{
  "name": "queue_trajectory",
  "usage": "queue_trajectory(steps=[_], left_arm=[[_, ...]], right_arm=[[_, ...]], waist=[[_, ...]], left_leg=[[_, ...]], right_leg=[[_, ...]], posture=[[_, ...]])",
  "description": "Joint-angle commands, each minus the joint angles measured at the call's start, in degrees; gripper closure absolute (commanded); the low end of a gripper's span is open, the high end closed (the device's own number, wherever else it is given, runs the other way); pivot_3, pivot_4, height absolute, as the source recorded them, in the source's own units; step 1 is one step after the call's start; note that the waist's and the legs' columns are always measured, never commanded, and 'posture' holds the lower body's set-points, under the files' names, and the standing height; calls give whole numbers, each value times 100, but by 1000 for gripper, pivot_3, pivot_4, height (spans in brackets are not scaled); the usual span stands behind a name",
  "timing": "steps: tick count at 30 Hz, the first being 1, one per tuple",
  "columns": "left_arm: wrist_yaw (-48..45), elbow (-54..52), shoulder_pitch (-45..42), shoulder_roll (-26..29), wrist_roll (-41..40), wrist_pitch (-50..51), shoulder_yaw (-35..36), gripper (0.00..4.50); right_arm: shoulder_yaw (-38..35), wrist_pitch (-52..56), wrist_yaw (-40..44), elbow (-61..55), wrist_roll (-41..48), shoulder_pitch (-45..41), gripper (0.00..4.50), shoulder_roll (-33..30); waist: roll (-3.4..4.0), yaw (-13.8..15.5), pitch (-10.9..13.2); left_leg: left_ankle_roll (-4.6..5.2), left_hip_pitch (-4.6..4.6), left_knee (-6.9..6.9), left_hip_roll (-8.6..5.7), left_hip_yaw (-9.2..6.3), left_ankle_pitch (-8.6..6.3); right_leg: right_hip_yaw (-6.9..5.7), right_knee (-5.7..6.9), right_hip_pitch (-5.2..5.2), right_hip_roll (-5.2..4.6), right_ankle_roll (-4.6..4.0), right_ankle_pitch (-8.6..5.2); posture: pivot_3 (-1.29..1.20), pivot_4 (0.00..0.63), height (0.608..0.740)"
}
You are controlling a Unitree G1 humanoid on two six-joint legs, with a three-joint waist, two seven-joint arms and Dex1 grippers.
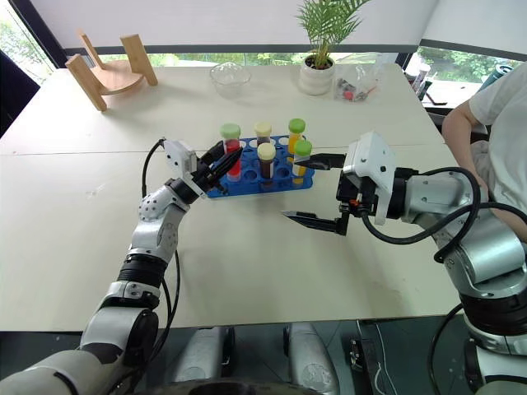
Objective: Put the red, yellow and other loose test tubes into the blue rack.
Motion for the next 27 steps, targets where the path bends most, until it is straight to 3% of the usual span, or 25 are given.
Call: queue_trajectory(steps=[1,12,19,23,27], left_arm=[[-91,132,-67,-7,44,-341,-29,3659],[-118,282,233,12,143,-708,-60,3659],[8,395,304,177,337,-893,-66,56],[-89,-506,535,725,253,-481,4,19],[-187,-2565,1263,1743,-368,1584,153,19]], right_arm=[[-242,7,-76,-258,87,5,0,-83],[-209,4,-126,-289,95,15,0,-63],[-208,54,-134,-304,94,114,0,-101],[-286,143,-215,-341,102,343,0,-121],[-466,277,-317,-371,135,675,0,-145]], waist=[[0,2,0],[0,-7,0],[0,4,0],[0,-32,0],[2,-43,0]], left_leg=[[0,0,0,0,-1,0],[0,1,-3,1,-2,0],[0,1,-3,1,-2,0],[0,2,-5,2,-1,0],[0,5,-20,10,-2,0]], right_leg=[[0,0,-1,0,0,0],[-1,0,-1,1,0,0],[-1,0,0,1,0,0],[-1,1,-1,1,0,0],[-1,4,-7,6,-2,-1]], posture=[[0,150,740],[0,150,740],[0,150,740],[0,150,740],[0,150,740]])
